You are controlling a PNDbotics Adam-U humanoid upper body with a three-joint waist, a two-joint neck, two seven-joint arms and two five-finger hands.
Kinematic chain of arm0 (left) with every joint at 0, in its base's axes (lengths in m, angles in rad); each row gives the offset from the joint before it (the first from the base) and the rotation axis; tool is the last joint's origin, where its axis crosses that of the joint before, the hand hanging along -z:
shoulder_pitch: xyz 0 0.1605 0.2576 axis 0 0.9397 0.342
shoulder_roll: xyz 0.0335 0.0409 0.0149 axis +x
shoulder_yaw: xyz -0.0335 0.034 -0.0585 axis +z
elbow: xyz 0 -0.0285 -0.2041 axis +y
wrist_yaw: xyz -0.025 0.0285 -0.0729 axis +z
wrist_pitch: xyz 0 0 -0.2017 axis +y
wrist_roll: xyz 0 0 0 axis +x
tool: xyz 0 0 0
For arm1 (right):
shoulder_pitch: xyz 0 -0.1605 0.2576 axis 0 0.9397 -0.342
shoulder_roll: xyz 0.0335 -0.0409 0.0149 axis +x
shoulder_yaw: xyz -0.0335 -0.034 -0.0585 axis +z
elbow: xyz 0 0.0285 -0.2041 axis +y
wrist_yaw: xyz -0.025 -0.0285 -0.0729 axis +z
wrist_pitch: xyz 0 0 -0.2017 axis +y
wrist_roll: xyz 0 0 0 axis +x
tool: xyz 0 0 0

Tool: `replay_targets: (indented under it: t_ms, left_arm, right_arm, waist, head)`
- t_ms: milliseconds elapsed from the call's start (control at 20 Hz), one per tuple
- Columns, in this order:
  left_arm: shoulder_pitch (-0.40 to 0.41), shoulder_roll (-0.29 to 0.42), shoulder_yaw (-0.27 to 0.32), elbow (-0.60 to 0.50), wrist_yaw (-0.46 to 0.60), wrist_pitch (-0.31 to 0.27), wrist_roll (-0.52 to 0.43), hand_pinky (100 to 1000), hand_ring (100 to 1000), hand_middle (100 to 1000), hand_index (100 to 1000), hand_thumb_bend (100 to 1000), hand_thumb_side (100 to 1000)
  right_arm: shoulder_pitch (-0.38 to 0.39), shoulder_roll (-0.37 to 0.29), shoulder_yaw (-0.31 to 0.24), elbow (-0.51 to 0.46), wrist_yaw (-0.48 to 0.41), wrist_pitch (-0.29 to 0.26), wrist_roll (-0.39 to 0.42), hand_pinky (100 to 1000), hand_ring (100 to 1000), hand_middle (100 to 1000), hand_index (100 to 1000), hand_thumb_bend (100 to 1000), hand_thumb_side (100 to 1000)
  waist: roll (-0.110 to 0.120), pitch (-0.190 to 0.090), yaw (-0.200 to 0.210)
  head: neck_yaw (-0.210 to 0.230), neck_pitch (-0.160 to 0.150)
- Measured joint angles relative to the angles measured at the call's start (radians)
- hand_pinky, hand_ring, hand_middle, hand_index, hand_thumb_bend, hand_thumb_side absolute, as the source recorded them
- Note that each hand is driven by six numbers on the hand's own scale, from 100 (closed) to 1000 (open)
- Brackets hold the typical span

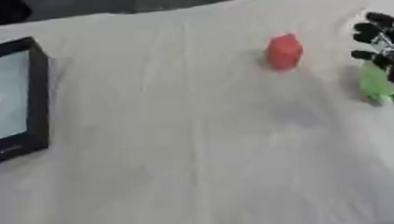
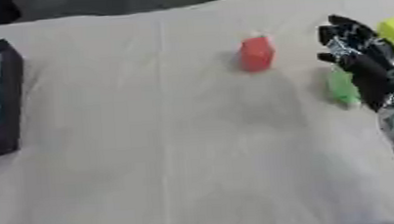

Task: Pick up the objects with one hand, pass them to the other hand, and then place them into the box on the other side of the table.

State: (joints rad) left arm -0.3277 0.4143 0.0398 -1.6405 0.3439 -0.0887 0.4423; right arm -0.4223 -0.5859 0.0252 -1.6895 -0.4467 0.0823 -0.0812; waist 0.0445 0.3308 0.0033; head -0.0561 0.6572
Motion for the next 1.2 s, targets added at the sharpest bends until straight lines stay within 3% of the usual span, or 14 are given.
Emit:
replay_targets:
  t_ms: [550,750,1000,1200]
  left_arm:
    - [0.001,0.000,0.000,-0.003,0.000,0.001,-0.001,730,682,668,842,625,528]
    - [0.004,0.000,0.000,-0.003,0.000,0.001,-0.001,730,682,668,842,624,528]
    - [0.012,0.000,0.000,-0.003,0.000,0.001,-0.001,729,682,667,841,621,529]
    - [0.013,0.001,0.000,-0.002,0.000,0.004,-0.002,728,681,667,840,619,530]
  right_arm:
    - [-0.010,-0.012,-0.005,-0.006,-0.006,0.002,0.009,841,926,836,915,249,442]
    - [-0.028,-0.055,-0.011,-0.005,0.038,0.013,0.023,850,931,843,918,270,449]
    - [-0.062,-0.197,-0.008,0.013,0.211,0.075,0.191,857,938,862,915,309,432]
    - [-0.087,-0.302,0.010,0.047,0.323,0.082,0.368,872,951,884,926,345,395]
  waist:
    - [0.008,0.000,-0.005]
    - [0.008,0.000,-0.005]
    - [0.002,0.000,-0.010]
    - [-0.001,-0.001,-0.017]
  head:
    - [-0.013,0.000]
    - [-0.013,0.000]
    - [-0.013,0.008]
    - [-0.018,0.009]
